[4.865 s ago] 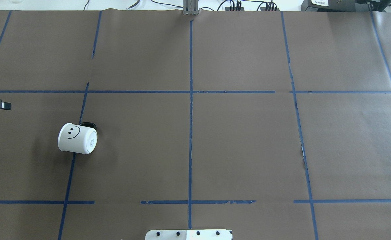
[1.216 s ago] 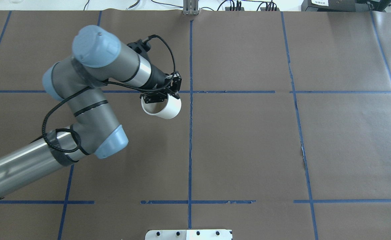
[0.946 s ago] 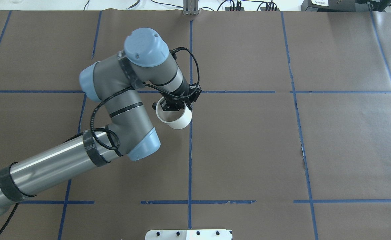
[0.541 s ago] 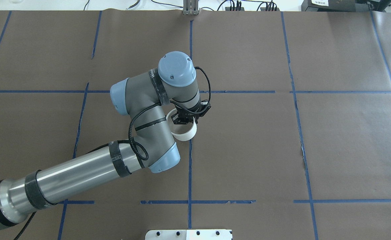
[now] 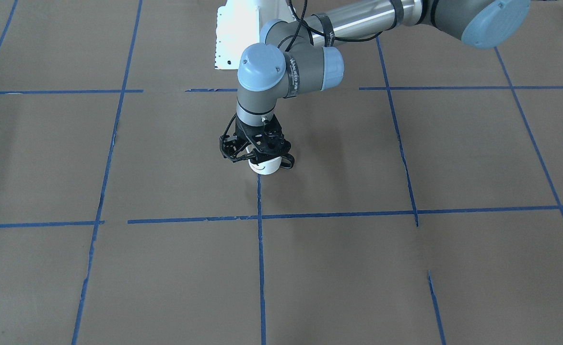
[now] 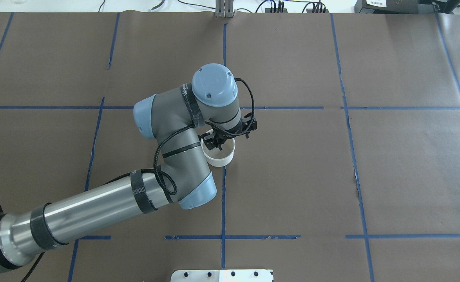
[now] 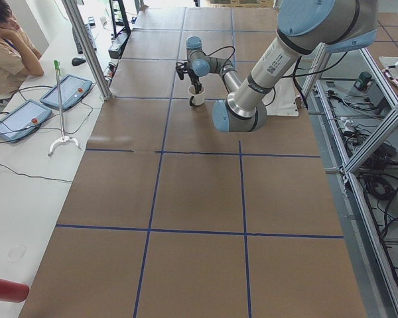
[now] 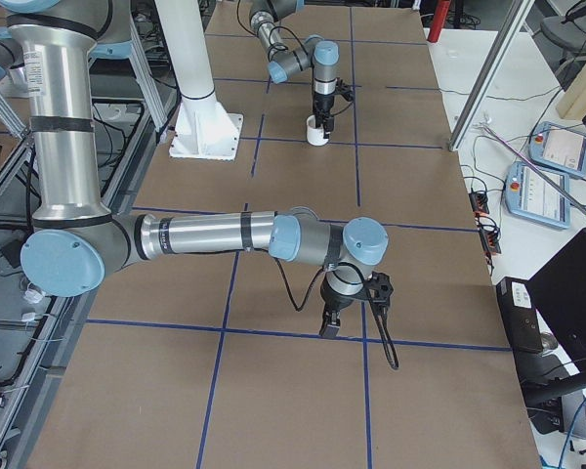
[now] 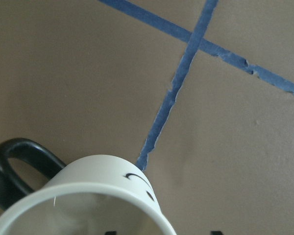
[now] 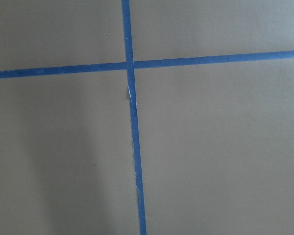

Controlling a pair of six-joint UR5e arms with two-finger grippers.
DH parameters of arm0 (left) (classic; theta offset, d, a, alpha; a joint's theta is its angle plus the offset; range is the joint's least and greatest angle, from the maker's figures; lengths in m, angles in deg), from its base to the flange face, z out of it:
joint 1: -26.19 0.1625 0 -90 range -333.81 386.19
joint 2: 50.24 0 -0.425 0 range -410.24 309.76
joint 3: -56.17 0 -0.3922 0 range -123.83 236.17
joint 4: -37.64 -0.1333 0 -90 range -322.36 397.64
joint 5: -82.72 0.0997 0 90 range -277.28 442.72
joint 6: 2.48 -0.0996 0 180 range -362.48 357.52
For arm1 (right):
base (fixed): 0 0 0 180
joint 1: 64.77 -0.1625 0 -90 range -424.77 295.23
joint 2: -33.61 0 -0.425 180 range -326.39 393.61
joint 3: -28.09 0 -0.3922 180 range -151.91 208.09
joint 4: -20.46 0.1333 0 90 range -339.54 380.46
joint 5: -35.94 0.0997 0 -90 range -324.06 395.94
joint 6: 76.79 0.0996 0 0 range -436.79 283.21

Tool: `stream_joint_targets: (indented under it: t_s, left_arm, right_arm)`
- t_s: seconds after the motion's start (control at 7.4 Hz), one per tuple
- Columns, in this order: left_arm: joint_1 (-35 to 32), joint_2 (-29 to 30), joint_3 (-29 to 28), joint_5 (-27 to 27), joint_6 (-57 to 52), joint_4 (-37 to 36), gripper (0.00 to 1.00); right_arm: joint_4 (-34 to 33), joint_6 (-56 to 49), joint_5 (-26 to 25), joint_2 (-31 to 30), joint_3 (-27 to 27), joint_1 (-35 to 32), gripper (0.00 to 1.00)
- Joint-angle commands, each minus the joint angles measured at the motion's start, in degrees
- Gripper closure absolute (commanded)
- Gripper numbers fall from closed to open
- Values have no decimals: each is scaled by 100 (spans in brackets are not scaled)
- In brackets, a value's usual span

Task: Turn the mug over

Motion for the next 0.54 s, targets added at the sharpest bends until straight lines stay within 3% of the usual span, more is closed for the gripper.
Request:
stream_joint_targets:
  t_s: [0.0,0.14,0.41]
  left_arm:
    - [-415,-381,1558,-458,-755,-1273,0]
    - [-722,-915,2437,-487,-1221,-1505,0]
    - [-1652,-1795,3085,-523,-2736,-1648,0]
  right_arm:
    - [0,0,0,0,0,0,0]
    - [0,0,0,0,0,0,0]
    - [0,0,0,0,0,0,0]
